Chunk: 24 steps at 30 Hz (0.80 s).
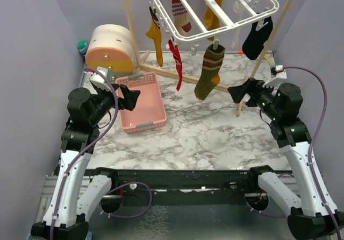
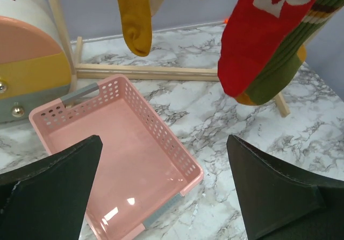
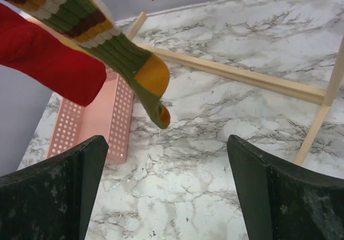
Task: Remove the socks clipped to the hanger
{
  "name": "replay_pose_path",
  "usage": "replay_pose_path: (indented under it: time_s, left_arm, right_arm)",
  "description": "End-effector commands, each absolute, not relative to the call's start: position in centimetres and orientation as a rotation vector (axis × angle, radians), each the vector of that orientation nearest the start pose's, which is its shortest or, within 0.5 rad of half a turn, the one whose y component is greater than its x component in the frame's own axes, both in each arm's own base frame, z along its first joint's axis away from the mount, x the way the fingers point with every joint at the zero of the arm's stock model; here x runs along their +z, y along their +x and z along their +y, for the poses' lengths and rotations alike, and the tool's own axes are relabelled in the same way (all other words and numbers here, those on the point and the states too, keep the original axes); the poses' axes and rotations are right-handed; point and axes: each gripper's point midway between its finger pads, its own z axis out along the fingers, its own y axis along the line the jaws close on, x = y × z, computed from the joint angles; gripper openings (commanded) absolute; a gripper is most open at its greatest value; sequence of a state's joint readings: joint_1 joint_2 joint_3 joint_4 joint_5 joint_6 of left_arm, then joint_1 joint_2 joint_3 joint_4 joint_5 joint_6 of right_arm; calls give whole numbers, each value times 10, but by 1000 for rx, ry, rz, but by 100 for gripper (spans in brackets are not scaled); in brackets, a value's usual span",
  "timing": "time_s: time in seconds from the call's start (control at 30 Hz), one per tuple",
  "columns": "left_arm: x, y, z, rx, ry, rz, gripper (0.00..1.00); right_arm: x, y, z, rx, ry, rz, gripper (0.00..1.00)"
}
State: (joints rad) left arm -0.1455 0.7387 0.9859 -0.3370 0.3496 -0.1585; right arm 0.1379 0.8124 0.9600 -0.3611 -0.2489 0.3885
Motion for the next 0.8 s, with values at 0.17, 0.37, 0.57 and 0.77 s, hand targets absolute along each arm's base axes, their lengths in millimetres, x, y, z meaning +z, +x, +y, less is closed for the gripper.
replay_pose_path:
  time_s: [0.17, 0.37, 0.57, 0.77]
  left_arm:
    - [338, 270, -111, -501, 349, 1655, 99]
    - [325, 268, -117, -537, 376, 1652, 99]
    - [311, 277, -136, -573, 397, 1513, 99]
    - [303, 271, -187, -701, 457, 1468, 99]
  right_arm:
    - [300, 290, 116, 662, -64, 1827, 100]
    - [295, 300, 127, 737, -67, 1839, 100]
    - [293, 304, 134, 774, -93, 1835, 100]
    - [296, 306, 139, 810, -101, 1837, 100]
